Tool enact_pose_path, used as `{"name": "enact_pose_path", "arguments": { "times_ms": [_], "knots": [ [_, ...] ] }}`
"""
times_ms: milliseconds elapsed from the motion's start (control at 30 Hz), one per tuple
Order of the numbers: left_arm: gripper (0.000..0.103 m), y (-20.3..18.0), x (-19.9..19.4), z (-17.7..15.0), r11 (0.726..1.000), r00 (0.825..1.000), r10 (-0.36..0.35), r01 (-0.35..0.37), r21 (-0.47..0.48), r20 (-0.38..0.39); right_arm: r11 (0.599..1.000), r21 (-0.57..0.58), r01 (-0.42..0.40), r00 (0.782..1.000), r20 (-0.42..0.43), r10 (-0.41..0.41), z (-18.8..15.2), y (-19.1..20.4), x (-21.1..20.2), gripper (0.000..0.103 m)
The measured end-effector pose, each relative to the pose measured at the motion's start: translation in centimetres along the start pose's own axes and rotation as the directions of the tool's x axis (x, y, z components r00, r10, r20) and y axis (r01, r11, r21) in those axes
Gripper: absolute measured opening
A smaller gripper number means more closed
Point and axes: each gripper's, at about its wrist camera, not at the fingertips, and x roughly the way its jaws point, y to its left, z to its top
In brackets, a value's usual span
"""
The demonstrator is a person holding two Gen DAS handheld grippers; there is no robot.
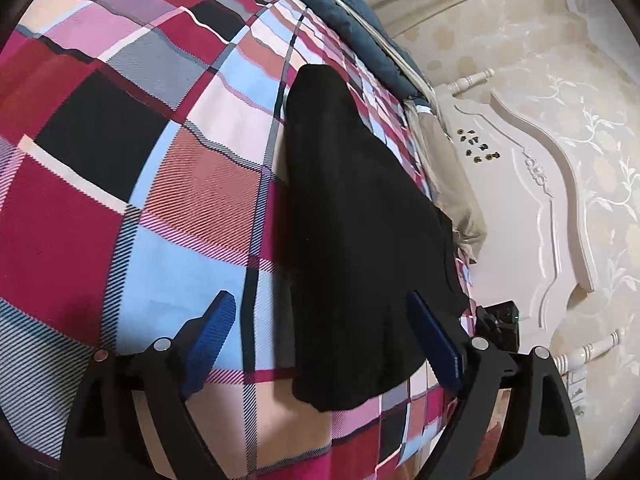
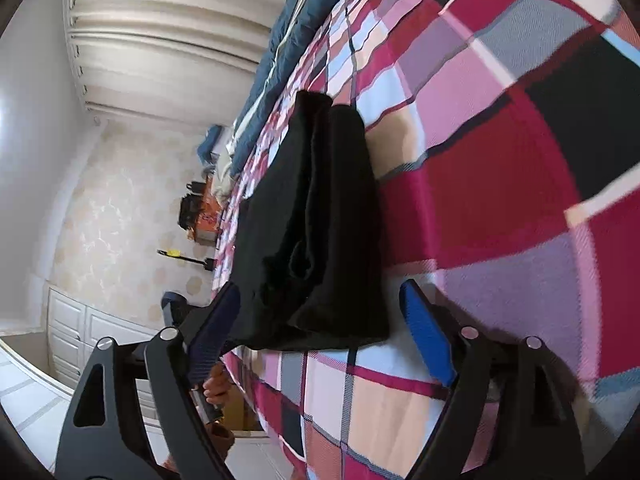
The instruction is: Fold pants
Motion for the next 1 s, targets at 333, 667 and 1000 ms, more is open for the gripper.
{"name": "enact_pose_path", "arguments": {
  "times_ms": [333, 667, 1000],
  "knots": [
    [0.086, -0.8, 1.2, -0.7, 0.999, 0.999, -0.025, 0.024, -0.029, -0.032, 1.000, 0.019, 0.012, 1.000, -0.004, -0.012, -0.1, 0.7, 1.7, 0.084],
    [0.074, -1.8, 1.9, -1.8, 0.999, 1.000, 0.021, -0.020, 0.025, -0.020, 0.993, -0.029, 0.113, 0.993, -0.021, -0.113, -0.3, 1.2, 2.4, 0.068],
    [0.041, -3.2, 1.4, -2.2, 0.989, 0.994, 0.106, -0.104, 0.103, -0.006, 0.994, 0.000, 0.109, 0.993, -0.040, -0.109, -0.4, 0.6, 1.9, 0.040]
  ]
}}
